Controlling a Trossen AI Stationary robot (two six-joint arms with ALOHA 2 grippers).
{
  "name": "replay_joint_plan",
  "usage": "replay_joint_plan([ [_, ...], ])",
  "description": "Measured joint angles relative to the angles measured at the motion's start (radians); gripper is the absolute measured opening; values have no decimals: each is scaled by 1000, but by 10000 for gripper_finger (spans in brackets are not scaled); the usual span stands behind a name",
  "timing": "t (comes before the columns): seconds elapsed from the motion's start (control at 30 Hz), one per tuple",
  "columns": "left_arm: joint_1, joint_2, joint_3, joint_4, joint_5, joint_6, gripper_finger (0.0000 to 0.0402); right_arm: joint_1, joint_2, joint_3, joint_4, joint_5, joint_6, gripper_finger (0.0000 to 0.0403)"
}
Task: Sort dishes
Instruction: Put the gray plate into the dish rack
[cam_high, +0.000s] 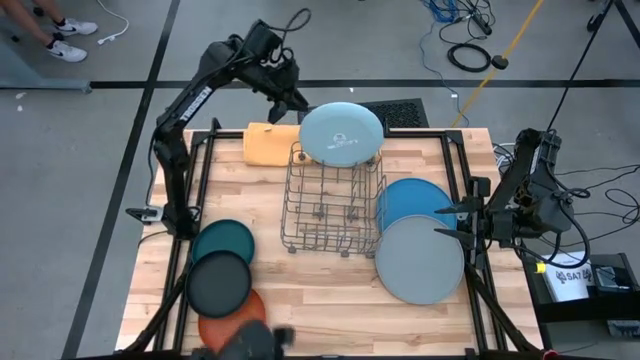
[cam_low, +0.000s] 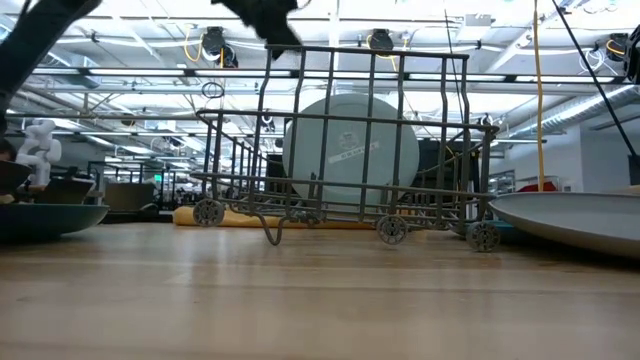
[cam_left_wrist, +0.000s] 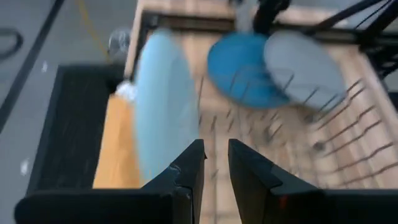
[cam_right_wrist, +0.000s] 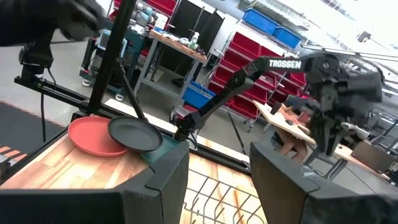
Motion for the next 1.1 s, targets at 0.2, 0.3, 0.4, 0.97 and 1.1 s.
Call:
replay_joint_plan([
  [0.2,-220,-22,0,34,14,82,73,0,0,0,1,0,-6,164],
  [0.3,-343,-8,0,60,-64,129,73,0,0,0,9,0,-9,164],
  [0.4,-457,16,0,96,-157,130,73,0,0,0,20,1,-14,164],
  [0.97,-1030,269,0,371,-827,184,73,1,7,0,47,-27,-39,164],
  [1.1,-1139,380,0,444,-1041,309,73,1,30,0,60,-99,-10,164],
])
